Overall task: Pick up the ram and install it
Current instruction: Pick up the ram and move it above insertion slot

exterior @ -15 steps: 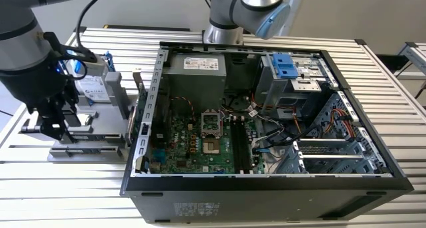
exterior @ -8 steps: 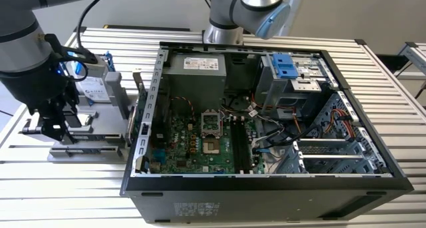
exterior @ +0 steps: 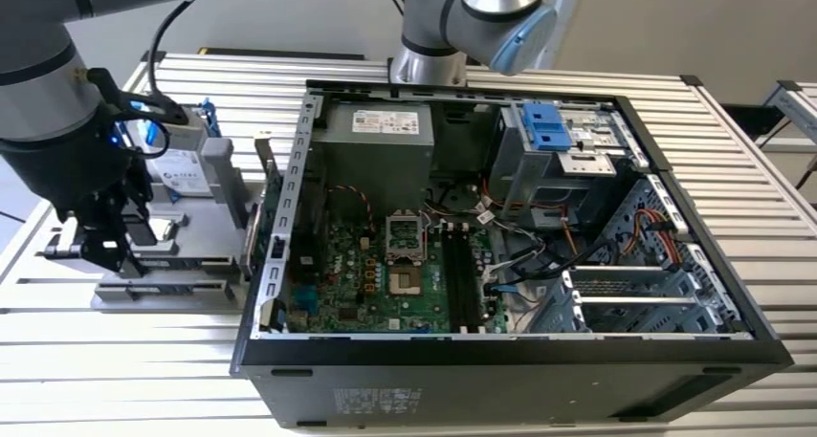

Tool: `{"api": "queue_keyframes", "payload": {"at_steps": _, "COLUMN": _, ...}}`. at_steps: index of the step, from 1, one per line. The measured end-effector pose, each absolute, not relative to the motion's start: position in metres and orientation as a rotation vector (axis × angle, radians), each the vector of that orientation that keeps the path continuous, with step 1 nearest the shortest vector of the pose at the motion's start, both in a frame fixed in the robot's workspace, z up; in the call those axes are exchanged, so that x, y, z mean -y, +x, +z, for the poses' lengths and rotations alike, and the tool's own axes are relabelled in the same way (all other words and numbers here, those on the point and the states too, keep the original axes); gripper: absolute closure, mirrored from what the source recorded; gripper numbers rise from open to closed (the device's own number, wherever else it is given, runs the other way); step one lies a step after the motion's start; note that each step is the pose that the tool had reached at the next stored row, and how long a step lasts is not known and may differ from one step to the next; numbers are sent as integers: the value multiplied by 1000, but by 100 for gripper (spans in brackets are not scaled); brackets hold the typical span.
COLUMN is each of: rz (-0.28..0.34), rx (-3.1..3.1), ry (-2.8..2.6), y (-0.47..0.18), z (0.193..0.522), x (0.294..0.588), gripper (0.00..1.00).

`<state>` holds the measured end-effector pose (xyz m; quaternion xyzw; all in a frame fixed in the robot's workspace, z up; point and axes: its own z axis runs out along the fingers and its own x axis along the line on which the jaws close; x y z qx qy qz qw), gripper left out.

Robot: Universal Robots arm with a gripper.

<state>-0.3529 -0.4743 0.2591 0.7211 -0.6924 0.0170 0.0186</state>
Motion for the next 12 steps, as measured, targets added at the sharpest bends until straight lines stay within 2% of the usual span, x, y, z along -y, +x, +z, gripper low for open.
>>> {"api": "queue_keyframes", "payload": {"at_steps": 12, "rz": 58, "rx": 2148, "ry": 2237, "y": -353, "z": 255, "x": 474, "gripper": 0}}
